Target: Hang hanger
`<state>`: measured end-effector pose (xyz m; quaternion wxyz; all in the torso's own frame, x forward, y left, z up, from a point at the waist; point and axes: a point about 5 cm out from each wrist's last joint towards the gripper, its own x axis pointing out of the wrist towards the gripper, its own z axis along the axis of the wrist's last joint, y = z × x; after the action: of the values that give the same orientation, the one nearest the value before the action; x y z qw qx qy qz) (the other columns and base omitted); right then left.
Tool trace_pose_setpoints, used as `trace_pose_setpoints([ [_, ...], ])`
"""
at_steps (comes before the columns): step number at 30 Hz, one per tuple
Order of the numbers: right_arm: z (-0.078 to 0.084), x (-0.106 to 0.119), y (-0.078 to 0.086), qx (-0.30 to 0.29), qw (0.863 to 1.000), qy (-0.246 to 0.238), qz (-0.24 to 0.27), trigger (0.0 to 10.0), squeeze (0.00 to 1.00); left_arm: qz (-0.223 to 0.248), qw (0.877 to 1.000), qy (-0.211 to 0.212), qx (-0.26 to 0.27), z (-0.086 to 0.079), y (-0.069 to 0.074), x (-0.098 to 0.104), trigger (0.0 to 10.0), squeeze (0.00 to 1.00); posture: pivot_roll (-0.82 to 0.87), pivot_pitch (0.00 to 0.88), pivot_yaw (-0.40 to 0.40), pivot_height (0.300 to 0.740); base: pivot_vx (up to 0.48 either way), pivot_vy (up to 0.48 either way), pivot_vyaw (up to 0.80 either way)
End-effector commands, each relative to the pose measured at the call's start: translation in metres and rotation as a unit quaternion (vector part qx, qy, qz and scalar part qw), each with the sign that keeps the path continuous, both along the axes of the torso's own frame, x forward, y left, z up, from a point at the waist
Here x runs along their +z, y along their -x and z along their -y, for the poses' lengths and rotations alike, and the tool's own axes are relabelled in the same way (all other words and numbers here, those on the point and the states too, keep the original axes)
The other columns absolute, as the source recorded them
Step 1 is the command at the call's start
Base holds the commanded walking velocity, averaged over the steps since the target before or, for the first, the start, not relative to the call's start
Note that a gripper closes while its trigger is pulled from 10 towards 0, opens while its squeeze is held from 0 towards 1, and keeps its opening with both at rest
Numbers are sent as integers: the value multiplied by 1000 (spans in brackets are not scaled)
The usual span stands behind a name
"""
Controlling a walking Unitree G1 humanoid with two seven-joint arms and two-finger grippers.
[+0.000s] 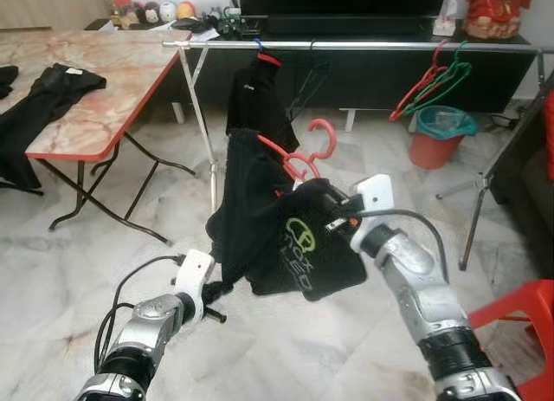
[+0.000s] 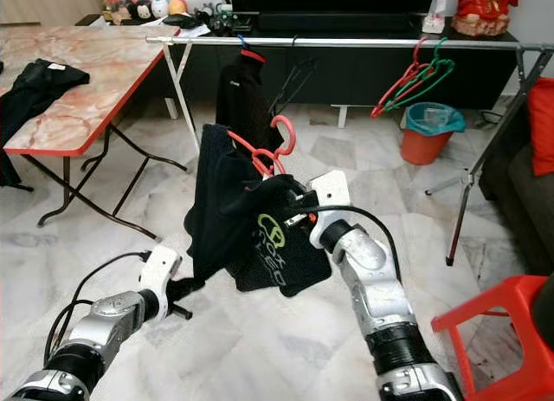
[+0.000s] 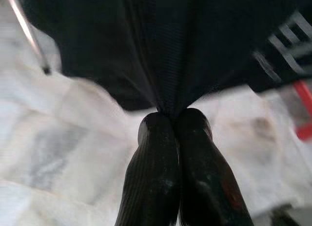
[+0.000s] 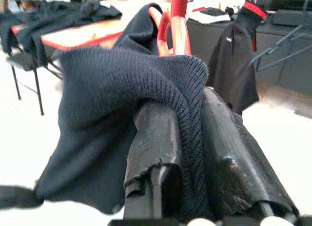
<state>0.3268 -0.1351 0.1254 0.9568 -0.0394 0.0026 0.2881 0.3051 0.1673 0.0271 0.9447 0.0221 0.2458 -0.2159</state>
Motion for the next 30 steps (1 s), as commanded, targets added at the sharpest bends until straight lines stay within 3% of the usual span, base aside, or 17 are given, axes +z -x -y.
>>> trace_pose_setpoints([
  [1,-2,4,2,13,999,25,22,10000,0,36,999,0,17,-3,-6,11,10000,0,-15,0,32,740,0,0,0],
  [6,5,-10,6,10,996,85,1,10000,0,74,997,-8,23,-5,-12,24,10000,0,-11,0,47,740,0,0,0],
  [7,8,-14,6,-2,996,94,-8,10000,0,83,996,-15,16,-6,-13,27,10000,1000,-11,0,50,740,0,0,0],
  [12,9,-17,5,-10,995,95,-13,10000,0,86,996,-20,11,-8,-13,28,10000,1000,-7,0,53,740,0,0,0],
  [16,11,-16,5,-19,996,89,-8,10000,0,95,993,-58,-32,-12,-10,30,10000,1000,-7,0,58,740,0,0,0],
  [20,14,-17,3,-26,995,100,-8,10000,0,115,977,-131,-122,-18,-4,38,10000,1000,-2,0,57,740,0,0,0],
  [23,14,-16,3,-15,995,102,-6,10000,0,123,976,-136,-120,-23,-6,42,10000,1000,-2,0,57,740,0,0,0],
  [25,15,-17,6,52,990,132,-14,10000,0,159,972,-141,-99,-33,-15,62,10000,1000,1,0,50,740,0,0,0],
  [30,18,-21,14,148,973,176,-33,10000,0,205,962,-136,-117,-30,-19,84,10000,1000,2,0,40,740,0,0,0],
])
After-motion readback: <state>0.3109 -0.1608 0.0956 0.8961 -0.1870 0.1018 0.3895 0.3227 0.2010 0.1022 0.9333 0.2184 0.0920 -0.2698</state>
